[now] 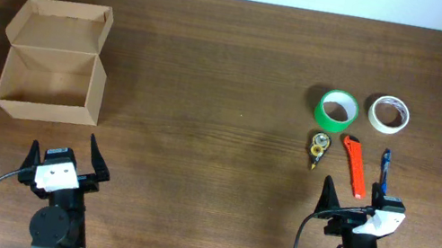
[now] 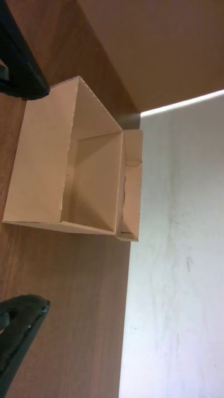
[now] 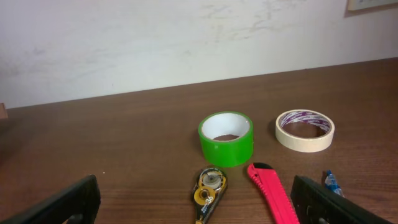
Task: Pack container
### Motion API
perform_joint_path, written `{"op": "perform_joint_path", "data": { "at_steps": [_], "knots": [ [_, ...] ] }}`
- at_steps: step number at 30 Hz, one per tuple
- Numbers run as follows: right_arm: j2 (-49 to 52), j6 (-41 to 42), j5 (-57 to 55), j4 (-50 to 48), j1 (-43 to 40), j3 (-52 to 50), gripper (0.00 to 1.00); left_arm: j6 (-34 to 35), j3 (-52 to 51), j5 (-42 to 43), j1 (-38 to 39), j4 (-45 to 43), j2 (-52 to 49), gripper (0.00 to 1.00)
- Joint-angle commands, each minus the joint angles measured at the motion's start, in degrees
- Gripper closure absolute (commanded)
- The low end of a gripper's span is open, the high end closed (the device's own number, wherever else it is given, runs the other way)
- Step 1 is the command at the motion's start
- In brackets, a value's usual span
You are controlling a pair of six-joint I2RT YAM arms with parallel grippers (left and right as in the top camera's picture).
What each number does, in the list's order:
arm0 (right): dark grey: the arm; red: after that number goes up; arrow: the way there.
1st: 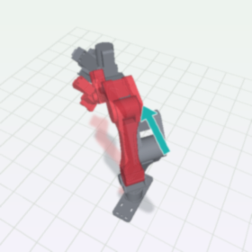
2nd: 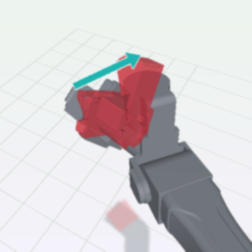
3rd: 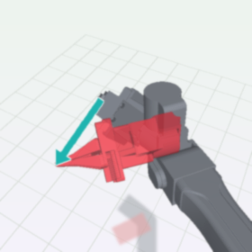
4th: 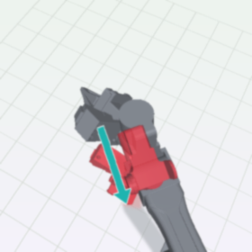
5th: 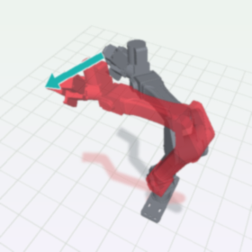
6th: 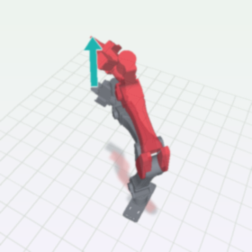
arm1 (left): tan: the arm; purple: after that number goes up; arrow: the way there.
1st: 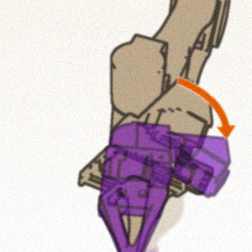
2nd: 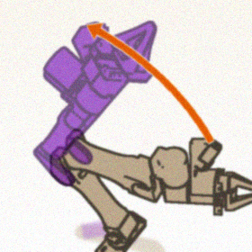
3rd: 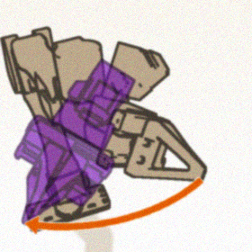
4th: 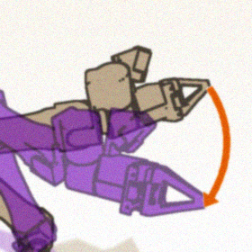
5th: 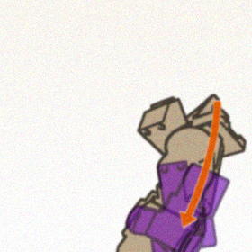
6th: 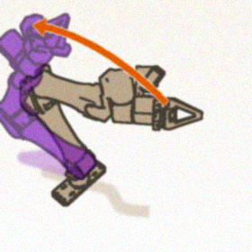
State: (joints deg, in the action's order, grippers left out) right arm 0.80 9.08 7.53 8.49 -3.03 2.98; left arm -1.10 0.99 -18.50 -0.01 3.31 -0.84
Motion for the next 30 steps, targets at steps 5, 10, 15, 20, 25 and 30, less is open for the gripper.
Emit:
{"op": "perform_joint_path", "data": {
  "at_steps": [5, 10, 15, 20, 25, 30],
  "knots": [
    [-0.66, 0.44, -0.42, -0.33, -0.42, -0.74, 0.01, -0.44, -0.44, -0.42, 0.28, -0.31, 0.55, 0.00],
    [-0.61, 0.46, 0.42, -0.37, -0.39, -0.74, 0.01, -0.39, -0.44, 4.83, 0.28, -1.03, 0.52, 0.00],
    [-0.59, 1.51, 0.39, -0.39, -0.39, -0.74, 0.01, 4.33, -0.44, 5.88, 0.28, -0.61, 0.44, 0.00],
    [-0.59, 1.51, 0.35, -3.13, -0.42, 0.04, 0.01, 9.75, -0.39, 10.71, 0.28, -4.98, 0.26, 0.00],
    [2.36, 1.51, -1.49, -3.74, -0.44, 4.79, 0.01, 10.71, 5.75, 10.32, 0.07, -6.58, -3.26, 0.00],
    [14.99, 1.49, -2.40, -3.13, -0.50, 12.11, 0.01, 10.67, 17.25, 10.38, 0.07, -3.72, -16.85, 0.00]
  ]
}}
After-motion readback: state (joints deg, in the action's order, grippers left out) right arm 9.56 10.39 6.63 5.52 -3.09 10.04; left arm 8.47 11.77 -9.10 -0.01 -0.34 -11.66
